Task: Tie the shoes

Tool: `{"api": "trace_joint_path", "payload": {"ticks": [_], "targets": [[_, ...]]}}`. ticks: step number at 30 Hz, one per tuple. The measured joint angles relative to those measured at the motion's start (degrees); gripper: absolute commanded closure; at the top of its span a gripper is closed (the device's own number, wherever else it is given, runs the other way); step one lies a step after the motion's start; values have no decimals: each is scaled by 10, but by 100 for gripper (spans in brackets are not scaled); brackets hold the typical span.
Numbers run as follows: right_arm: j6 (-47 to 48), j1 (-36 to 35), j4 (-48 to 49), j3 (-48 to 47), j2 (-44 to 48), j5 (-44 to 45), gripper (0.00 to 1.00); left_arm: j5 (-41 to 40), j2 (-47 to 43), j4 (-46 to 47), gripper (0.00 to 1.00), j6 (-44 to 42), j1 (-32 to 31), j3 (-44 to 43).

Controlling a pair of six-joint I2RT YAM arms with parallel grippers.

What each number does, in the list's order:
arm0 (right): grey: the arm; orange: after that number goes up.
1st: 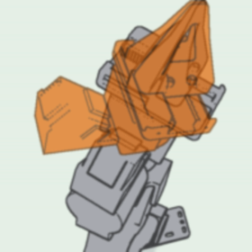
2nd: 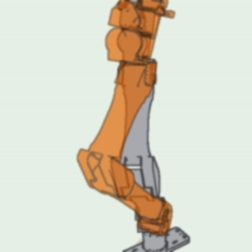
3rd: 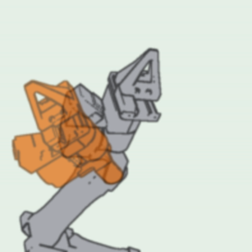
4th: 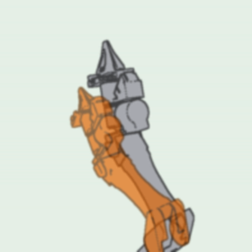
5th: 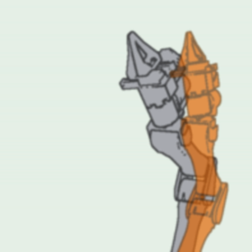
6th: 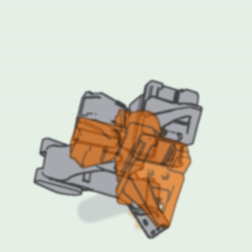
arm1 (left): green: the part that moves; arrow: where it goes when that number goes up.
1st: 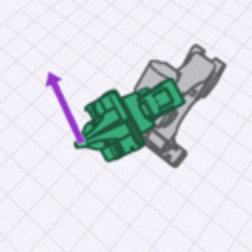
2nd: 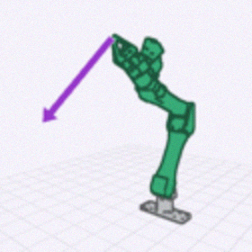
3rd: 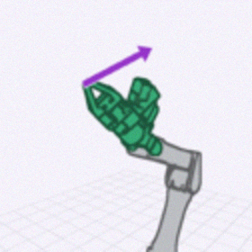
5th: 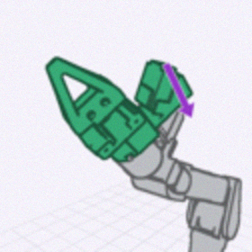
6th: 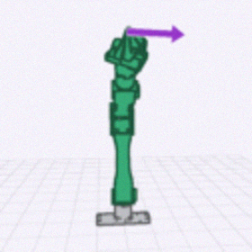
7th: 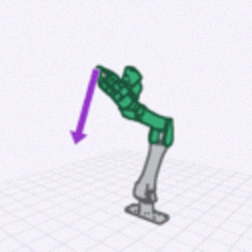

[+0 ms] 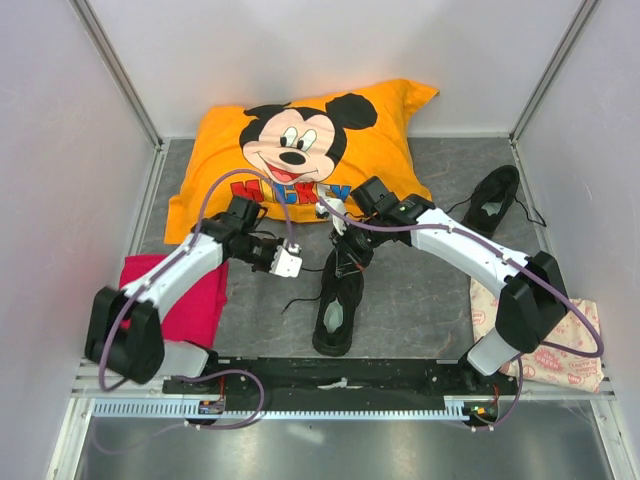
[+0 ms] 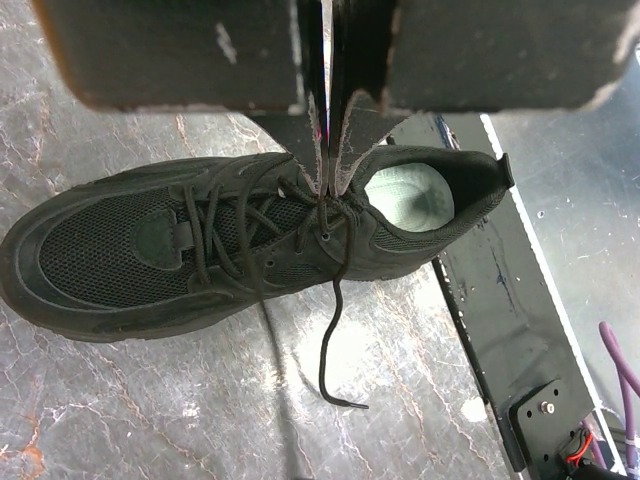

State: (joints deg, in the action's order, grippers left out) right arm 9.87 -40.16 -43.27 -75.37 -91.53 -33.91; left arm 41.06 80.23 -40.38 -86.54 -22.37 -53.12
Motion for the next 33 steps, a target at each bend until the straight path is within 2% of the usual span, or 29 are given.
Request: {"api": "trace_joint_path", "payload": {"ticks": [4, 10, 14, 19, 24, 30, 33], "targets": [[0, 0, 1, 0, 0, 4, 100, 18, -81, -52, 98, 8, 2, 6], [-3, 3, 7, 0, 12, 10, 100, 45, -142, -124, 98, 38, -25, 14], [-8, 5, 12, 0, 24, 12, 100, 62, -173, -144, 98, 82, -101, 13], [-11, 6, 19, 6, 25, 12, 100, 80, -170, -125, 98, 179, -194, 2], [-10, 6, 21, 11, 25, 12, 100, 81, -127, -33, 98, 309, -271, -13], [-8, 6, 23, 20, 33, 7, 100, 37, -71, 146, 98, 475, -350, -12], [-6, 6, 25, 26, 39, 2, 100, -5, -52, 265, 98, 564, -379, -3]]}}
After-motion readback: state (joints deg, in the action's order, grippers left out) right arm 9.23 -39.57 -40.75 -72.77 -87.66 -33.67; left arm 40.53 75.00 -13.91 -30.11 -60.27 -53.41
